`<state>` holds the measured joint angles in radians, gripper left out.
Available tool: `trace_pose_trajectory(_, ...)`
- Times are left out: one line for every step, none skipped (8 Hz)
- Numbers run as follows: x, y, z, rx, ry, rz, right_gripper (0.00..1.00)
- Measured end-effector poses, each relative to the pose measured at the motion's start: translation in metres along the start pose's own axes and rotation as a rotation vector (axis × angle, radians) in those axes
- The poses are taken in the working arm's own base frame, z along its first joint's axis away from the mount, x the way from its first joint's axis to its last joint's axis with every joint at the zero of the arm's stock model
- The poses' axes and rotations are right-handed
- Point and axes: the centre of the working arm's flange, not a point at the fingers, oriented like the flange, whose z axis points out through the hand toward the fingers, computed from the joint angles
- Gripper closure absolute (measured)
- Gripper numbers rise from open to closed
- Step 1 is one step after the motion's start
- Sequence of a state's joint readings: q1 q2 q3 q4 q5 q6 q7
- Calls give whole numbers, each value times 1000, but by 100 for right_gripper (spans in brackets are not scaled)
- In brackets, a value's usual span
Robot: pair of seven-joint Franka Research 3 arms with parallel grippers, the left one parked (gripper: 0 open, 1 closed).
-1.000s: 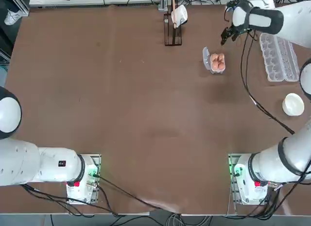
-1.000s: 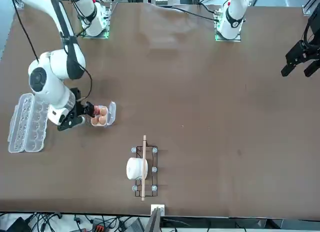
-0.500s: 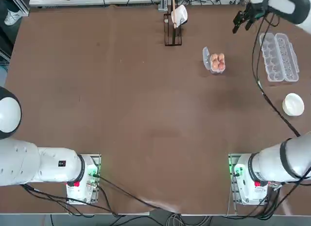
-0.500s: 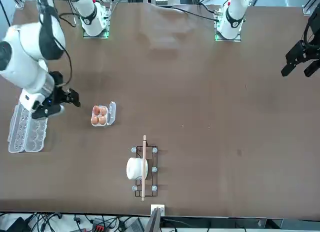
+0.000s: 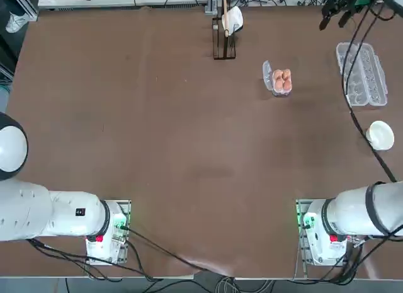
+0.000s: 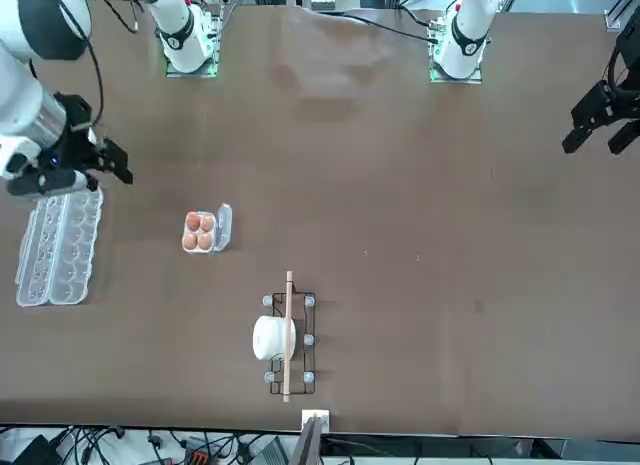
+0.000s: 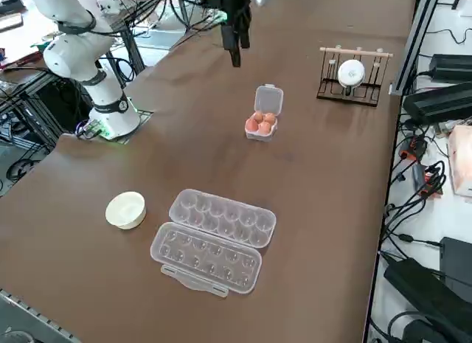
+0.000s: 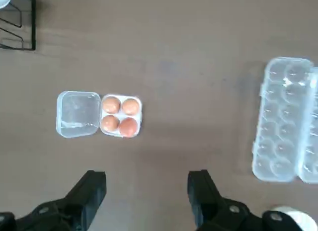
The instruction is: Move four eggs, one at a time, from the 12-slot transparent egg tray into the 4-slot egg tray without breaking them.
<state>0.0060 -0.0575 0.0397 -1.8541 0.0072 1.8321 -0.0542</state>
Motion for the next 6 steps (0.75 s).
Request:
trace_pose_trajectory(-9, -2, -16, -15, 2, 5, 0)
trace_pose_trajectory(-19, -3, -29, -17, -5, 7, 0)
trace_pose_trajectory(-27, -1, -38, -17, -8, 12, 0)
trace_pose_trajectory(-31, 3, -47, -17, -2, 21, 0)
trace_pose_trajectory(-35, 10, -57, -14, 0, 37, 0)
trace_pose_trajectory(-38, 21, -71, -5, -4, 59, 0)
